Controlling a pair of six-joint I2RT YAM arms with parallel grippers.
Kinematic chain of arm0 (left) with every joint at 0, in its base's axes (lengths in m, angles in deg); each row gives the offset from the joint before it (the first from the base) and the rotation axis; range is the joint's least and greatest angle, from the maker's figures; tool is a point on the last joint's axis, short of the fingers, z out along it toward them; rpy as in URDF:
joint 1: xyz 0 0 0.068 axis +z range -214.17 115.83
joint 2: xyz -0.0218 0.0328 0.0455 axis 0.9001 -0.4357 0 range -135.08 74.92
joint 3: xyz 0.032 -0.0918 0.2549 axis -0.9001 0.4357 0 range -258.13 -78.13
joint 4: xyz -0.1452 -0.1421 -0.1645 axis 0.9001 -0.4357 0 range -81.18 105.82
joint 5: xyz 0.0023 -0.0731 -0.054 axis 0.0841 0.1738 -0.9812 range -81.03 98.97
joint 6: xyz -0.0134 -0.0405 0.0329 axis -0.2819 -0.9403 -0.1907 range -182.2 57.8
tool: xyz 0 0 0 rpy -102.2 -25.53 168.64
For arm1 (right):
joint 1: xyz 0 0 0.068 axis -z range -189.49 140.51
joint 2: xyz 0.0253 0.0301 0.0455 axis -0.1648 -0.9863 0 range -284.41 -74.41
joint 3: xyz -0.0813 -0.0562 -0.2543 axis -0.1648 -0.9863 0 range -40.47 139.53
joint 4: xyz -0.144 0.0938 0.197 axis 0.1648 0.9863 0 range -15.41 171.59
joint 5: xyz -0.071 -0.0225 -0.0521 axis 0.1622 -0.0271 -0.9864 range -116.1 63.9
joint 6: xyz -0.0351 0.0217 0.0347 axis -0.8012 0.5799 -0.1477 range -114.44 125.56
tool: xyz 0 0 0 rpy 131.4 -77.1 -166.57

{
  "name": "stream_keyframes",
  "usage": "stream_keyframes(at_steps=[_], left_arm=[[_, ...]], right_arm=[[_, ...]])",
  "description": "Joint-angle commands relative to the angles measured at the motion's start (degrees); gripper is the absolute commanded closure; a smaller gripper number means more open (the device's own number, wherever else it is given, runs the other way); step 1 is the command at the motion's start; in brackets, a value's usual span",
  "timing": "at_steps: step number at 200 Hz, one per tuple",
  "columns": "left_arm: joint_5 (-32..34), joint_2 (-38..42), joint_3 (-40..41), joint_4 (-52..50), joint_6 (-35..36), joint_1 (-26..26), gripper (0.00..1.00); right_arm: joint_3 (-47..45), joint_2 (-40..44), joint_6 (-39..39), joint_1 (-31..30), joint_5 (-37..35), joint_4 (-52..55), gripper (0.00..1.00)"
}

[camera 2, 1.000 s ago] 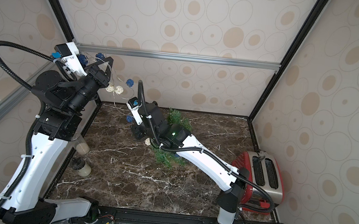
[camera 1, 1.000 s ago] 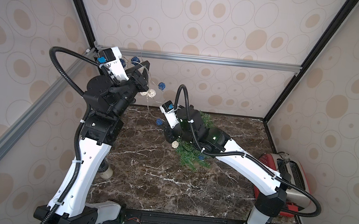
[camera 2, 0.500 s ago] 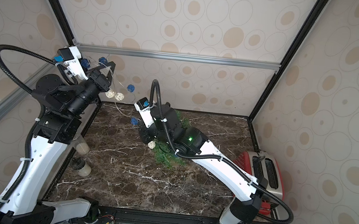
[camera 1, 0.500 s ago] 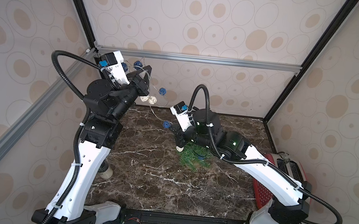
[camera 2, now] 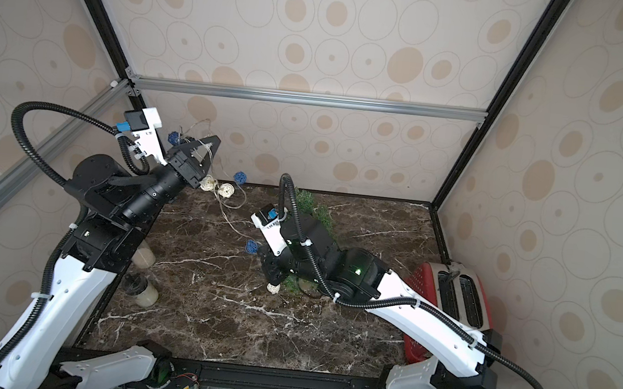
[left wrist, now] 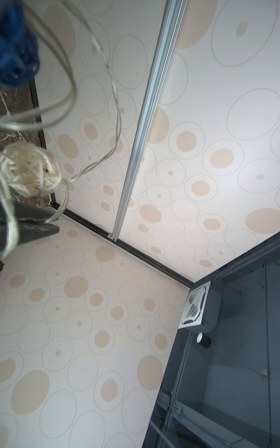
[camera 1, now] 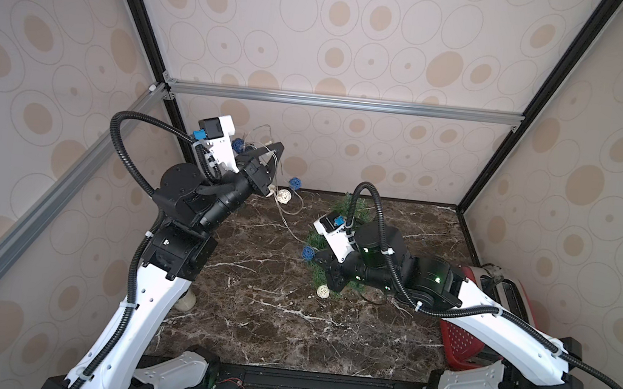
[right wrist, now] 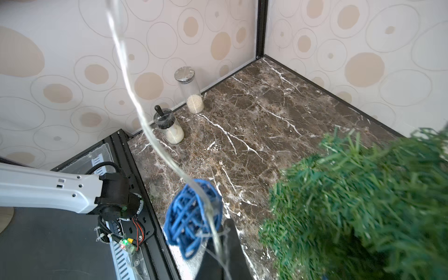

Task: Remove string lights from the small christmas tree
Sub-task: Remove the light string from the Christmas tree.

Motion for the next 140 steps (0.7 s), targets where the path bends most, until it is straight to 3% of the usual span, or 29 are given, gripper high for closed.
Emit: stream_keyframes(at_steps=[1,43,101,123,140], left_arm=[[-0.41,1.31,0.81,1.50,1.13,-0.33,1.00],[-0.85,1.11,2.17,3.35,-0.68,-1.69,1.00],[3.12,-1.26,-0.01,0.20,4.25,-9.61,1.00],[4.02,-1.42,-0.10,-0.21,4.99,-11.35,1.00],[4.74,-1.18,-0.52,-0.90,5.97,-12.00,1.00]], right_arm=[[-1.61,4.81,1.16,-0.73,-5.98,3.20,1.00],[-4.53,11.59,2.73,-0.80,-13.66,7.55,1.00],[-10.57,18.85,6.79,-0.89,-21.10,9.75,1.00],[-11.92,21.18,7.91,-0.87,-20.62,9.75,1.00],[-11.43,21.49,8.47,-0.87,-15.02,9.93,1.00]])
